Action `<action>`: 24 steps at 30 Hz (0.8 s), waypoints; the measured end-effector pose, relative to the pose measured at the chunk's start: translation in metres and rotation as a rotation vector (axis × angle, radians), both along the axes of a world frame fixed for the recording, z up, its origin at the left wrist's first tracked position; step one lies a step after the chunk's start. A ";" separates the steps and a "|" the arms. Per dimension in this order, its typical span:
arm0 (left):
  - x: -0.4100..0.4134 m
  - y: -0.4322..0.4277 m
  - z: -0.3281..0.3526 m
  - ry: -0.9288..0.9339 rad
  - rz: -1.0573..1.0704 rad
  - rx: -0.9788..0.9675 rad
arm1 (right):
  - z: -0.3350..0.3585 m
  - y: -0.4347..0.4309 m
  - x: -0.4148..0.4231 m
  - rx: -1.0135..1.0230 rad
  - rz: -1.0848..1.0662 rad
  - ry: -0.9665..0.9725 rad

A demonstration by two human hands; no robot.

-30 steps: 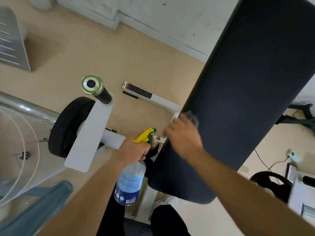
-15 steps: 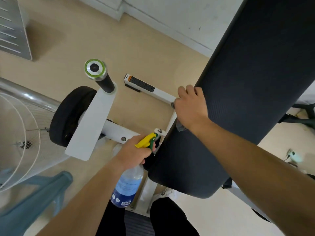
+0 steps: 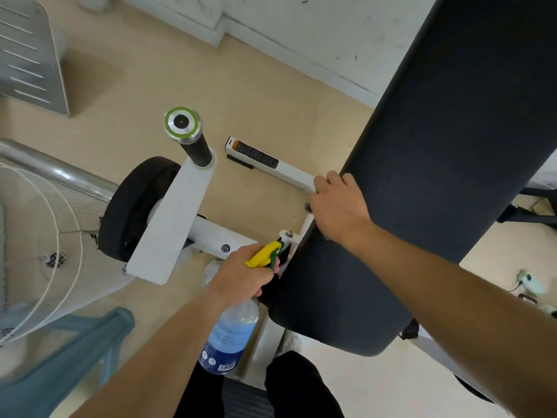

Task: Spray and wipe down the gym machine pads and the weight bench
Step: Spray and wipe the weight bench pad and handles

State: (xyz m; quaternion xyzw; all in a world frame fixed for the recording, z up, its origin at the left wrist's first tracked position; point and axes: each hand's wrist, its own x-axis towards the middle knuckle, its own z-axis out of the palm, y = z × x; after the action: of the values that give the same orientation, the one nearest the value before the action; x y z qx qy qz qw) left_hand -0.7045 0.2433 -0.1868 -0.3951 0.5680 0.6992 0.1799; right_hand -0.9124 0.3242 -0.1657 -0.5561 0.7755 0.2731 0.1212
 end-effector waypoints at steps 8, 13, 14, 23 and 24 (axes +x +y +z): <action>0.020 0.028 -0.020 -0.004 0.009 -0.065 | -0.035 0.031 0.058 0.004 0.077 -0.171; 0.051 0.048 -0.034 0.028 0.086 -0.081 | -0.036 0.039 0.041 -0.095 0.244 -0.305; 0.056 0.054 -0.040 0.038 0.068 -0.078 | -0.030 0.038 0.026 -0.190 0.243 -0.240; 0.089 0.073 -0.061 -0.071 0.074 0.001 | -0.031 0.038 0.014 -0.319 0.225 -0.180; 0.094 0.072 -0.059 -0.063 0.083 0.008 | -0.044 0.047 0.036 -0.287 0.191 -0.215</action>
State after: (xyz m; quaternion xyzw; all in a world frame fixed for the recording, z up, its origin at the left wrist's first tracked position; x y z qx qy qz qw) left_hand -0.6108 0.3154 -0.2460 -0.4391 0.5425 0.6956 0.1702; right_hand -0.8764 0.3715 -0.2092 -0.6649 0.7326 0.1090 0.0965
